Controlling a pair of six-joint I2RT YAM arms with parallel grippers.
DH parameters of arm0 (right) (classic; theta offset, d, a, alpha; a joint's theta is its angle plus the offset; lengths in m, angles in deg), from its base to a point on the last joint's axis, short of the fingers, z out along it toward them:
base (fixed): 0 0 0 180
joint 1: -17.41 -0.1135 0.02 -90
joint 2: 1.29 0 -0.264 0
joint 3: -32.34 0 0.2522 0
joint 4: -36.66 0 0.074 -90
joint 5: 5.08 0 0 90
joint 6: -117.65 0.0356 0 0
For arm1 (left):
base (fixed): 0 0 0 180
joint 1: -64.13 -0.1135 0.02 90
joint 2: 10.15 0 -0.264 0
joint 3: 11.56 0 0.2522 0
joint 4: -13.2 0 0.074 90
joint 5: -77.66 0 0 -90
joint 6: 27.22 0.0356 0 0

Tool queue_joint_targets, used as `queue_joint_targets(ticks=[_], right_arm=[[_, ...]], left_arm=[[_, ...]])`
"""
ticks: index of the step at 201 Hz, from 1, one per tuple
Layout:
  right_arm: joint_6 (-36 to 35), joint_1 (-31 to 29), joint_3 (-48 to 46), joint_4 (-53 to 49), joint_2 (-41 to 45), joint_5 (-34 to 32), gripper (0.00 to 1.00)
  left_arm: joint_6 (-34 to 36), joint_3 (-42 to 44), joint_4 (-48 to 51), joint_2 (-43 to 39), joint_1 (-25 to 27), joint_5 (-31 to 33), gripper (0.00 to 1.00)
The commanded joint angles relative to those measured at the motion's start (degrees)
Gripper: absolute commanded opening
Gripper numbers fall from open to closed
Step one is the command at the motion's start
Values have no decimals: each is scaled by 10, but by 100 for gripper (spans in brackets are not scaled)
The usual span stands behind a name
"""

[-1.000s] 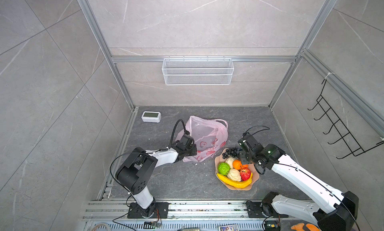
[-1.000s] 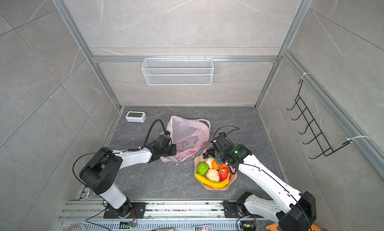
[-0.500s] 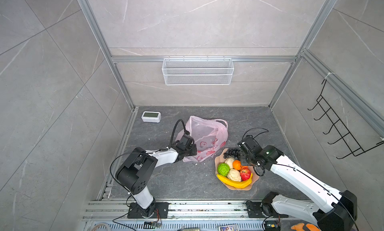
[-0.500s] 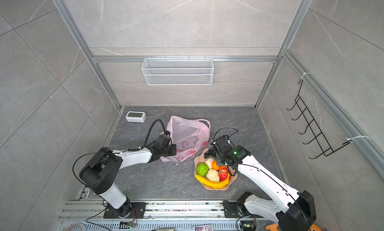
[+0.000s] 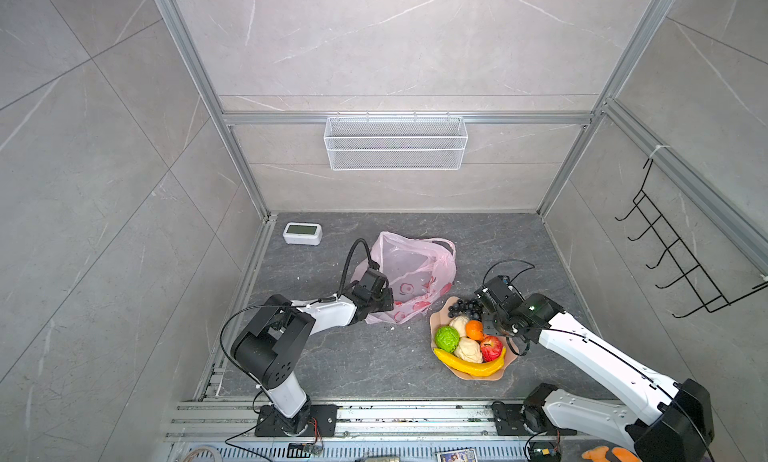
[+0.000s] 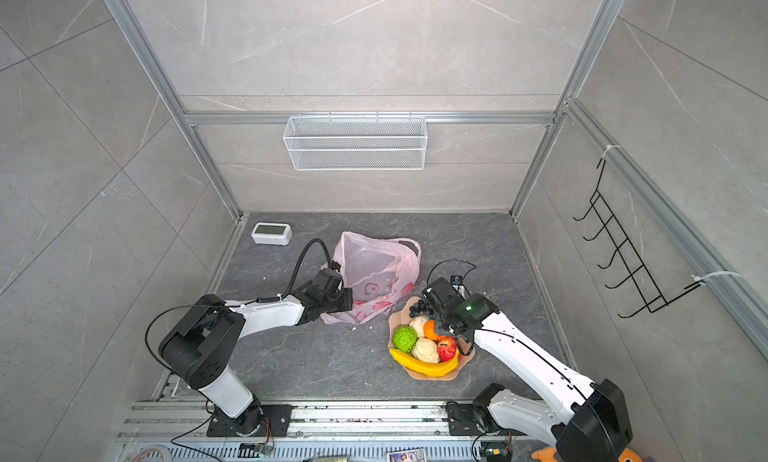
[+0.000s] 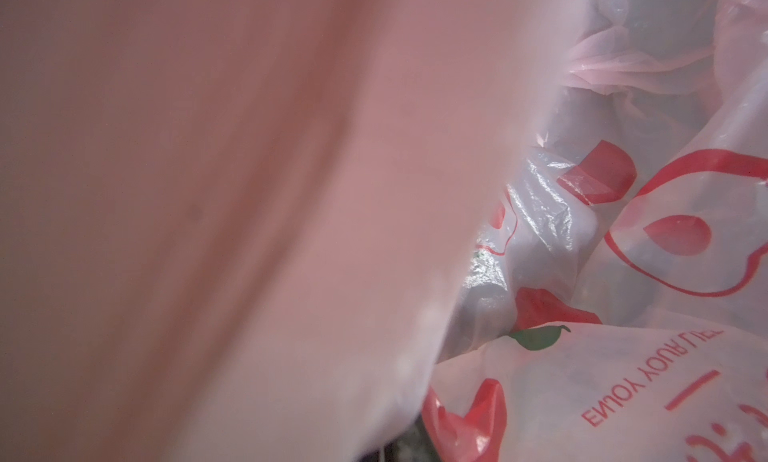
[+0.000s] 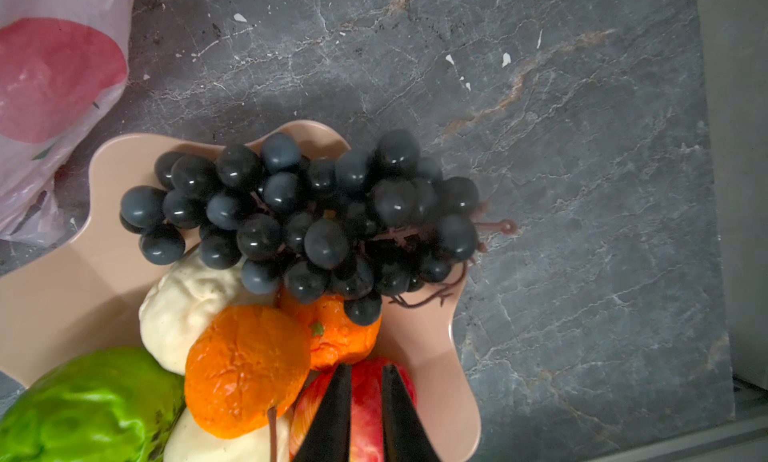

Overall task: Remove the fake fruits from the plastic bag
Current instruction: 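Lower the black grapes onto the fruit in the peach bowl with the right gripper, then open the right gripper and raise it while the left gripper releases the bag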

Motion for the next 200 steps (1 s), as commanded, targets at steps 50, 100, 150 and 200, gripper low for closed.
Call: queue_joint_targets(ticks=[50,100,150,200], right_arm=[[7,2,9,-14,27,-31,24],[-13,2,9,45,107,-43,38],[-27,2,-48,136,242,-44,53],[-36,2,-133,184,365,-67,70]], left_arm=[[-3,-2,5,-14,-4,3,4],[21,-21,19,-17,-10,8,4],[51,-160,109,26,-10,2,4],[90,-366,196,141,-20,31,4]])
